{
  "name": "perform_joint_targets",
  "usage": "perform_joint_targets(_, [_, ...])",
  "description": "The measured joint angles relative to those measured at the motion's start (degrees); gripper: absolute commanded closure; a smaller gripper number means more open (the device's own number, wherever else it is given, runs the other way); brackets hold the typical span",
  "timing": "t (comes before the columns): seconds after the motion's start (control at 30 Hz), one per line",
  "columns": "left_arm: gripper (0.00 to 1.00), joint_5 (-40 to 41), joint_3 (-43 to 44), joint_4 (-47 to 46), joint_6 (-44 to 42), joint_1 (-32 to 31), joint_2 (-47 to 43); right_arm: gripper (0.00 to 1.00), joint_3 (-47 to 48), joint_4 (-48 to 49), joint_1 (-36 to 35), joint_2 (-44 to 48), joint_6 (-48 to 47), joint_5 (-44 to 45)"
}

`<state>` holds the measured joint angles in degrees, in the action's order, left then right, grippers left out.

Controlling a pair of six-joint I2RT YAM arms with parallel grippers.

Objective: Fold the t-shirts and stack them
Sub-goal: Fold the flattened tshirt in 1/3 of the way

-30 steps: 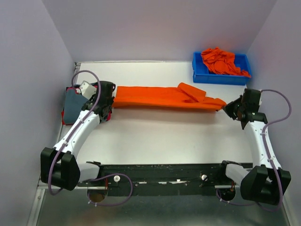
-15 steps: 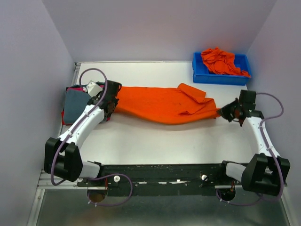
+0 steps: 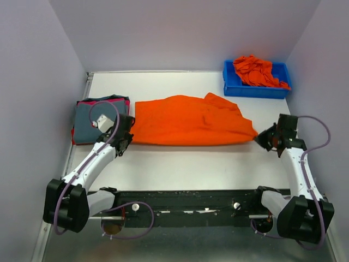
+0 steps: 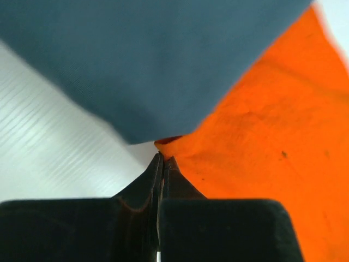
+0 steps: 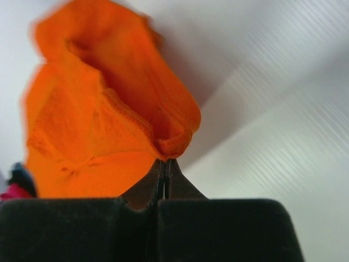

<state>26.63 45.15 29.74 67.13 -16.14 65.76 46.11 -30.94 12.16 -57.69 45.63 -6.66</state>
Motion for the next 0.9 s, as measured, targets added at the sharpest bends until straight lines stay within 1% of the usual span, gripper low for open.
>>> perform_joint_targets(0.07, [1.00, -1.25, -4.85, 0.94, -0.07, -0.15, -0.31, 0.99, -5.90, -3.04, 0.07, -0.20, -0.09, 1.25])
perform_joint_targets(0.13, [1.00, -1.92, -7.43, 1.86, -0.09, -0.26, -1.31, 0.99, -10.58, -5.97, 0.07, 1.09, -0.07, 1.88])
perform_joint_targets(0.2, [1.00, -2.01, -9.66, 3.34, -0.13, -0.37, -4.20, 0.99, -13.73, -7.96, 0.07, 3.82, -0.04, 2.51])
perform_joint_targets(0.37, [1.00, -1.77, -12.20, 6.27, -0.24, -0.39, -13.92, 0.99, -16.68, -9.97, 0.22, 12.94, 0.37, 4.15])
perform_joint_targets(0.5, [1.00, -1.79, -14.80, 7.52, 0.26, -0.39, -19.21, 0.99, -17.57, -11.45, 0.22, 17.42, 1.05, 4.92])
perform_joint_targets(0.53, [0.96, -1.86, -15.69, 7.80, 0.48, -0.39, -20.15, 0.97, -17.70, -12.15, 0.22, 18.21, 1.33, 4.94])
perform_joint_targets(0.57, [0.90, -1.95, -16.85, 8.11, 0.85, -0.39, -21.14, 0.93, -17.73, -12.63, 0.22, 18.58, 1.49, 4.94])
perform_joint_targets(0.6, [0.80, -2.03, -17.70, 8.35, 1.14, -0.39, -21.70, 0.78, -17.73, -13.09, 0.22, 18.93, 1.66, 4.94])
perform_joint_targets(0.63, [0.72, -2.10, -18.29, 8.55, 1.40, -0.39, -21.97, 0.60, -17.68, -13.66, 0.22, 19.15, 1.88, 4.98])
perform_joint_targets(0.67, [0.51, -2.23, -18.95, 8.92, 1.44, -0.39, -22.29, 0.50, -17.64, -14.32, 0.22, 19.45, 2.14, 5.07])
perform_joint_targets(0.7, [0.34, -2.21, -19.43, 9.40, 1.64, -0.37, -22.49, 0.43, -17.55, -15.08, 0.22, 19.93, 2.40, 5.29])
perform_joint_targets(0.73, [0.21, -2.14, -19.63, 9.73, 1.77, -0.37, -22.58, 0.40, -17.46, -15.82, 0.24, 20.81, 2.27, 5.64])
perform_joint_targets(0.77, [0.13, -2.03, -19.63, 10.16, 2.19, -0.37, -22.69, 0.37, -17.29, -16.33, 0.26, 22.03, 2.27, 5.97])
perform_joint_targets(0.8, [0.11, -1.77, -19.54, 10.80, 1.75, -0.37, -23.10, 0.35, -17.07, -16.63, 0.28, 23.58, 1.95, 6.05])
perform_joint_targets(0.9, [0.09, -1.09, -19.19, 11.10, 0.39, -0.37, -25.44, 0.34, -16.46, -15.15, 0.33, 28.44, -0.35, 4.98])
